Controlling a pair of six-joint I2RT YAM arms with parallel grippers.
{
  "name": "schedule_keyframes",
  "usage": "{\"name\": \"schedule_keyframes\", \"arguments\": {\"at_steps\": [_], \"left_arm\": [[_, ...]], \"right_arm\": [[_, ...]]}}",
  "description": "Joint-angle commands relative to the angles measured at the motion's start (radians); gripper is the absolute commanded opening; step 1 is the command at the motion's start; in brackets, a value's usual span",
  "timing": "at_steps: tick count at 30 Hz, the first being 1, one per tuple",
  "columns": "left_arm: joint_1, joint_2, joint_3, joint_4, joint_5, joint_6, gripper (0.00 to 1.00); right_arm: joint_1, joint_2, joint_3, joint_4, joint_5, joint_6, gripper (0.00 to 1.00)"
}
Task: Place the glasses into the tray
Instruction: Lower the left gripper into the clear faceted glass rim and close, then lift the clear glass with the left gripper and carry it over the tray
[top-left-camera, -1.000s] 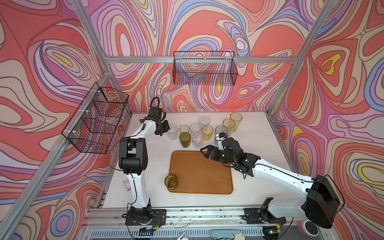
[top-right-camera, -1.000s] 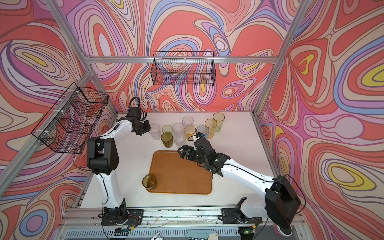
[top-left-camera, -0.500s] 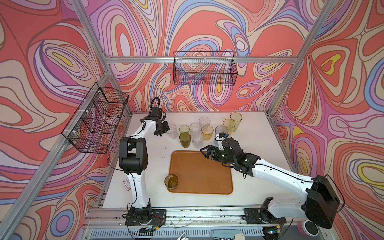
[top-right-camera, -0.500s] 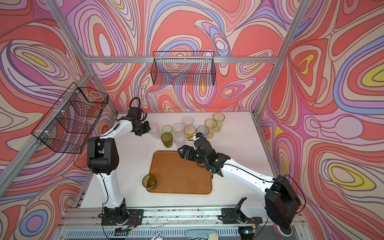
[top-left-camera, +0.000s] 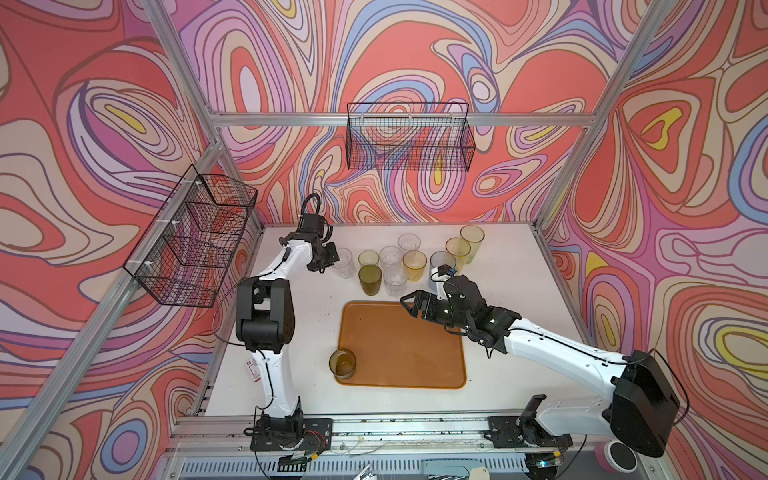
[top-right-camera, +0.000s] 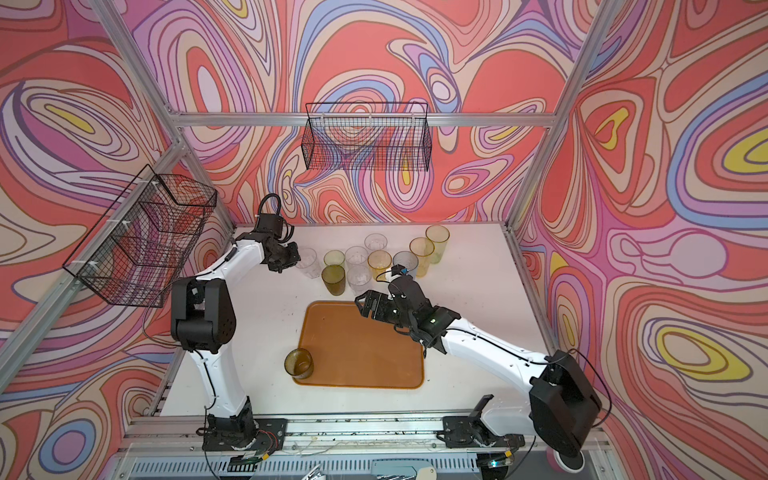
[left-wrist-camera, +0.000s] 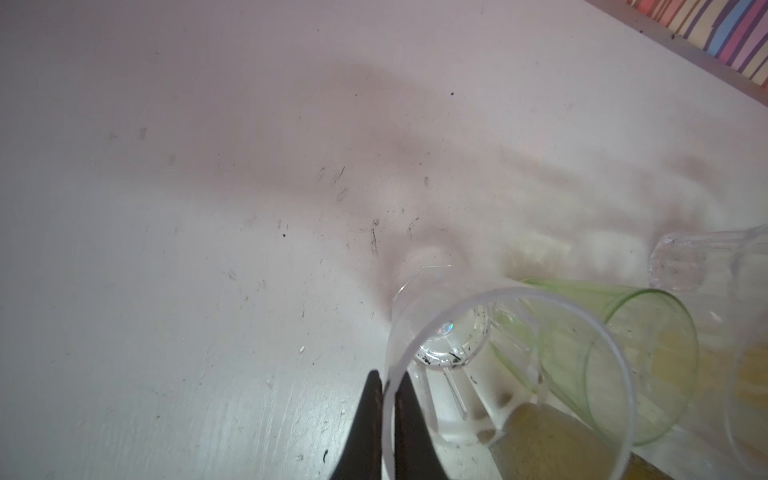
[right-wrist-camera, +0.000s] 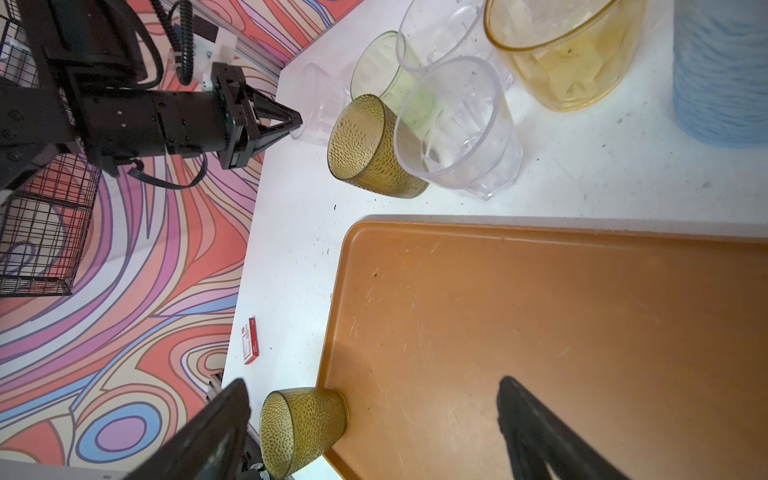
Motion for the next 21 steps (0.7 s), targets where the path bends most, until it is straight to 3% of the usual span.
{"name": "schedule_keyframes", "arguments": {"at_steps": [1, 21], "left_arm": [[-0.004, -0.097, -0.026, -0.006, -0.016, -0.011, 0.0], [-0.029, -0.399, -0.221, -0.082, -0.101, -0.052, 0.0]], "right_arm": [[-0.005, -0.018, -0.011, 0.021, 0.0, -0.02, 0.96], [-0.005, -0.118, -0.092, 0.061, 0.009, -0.094, 0.98]]}}
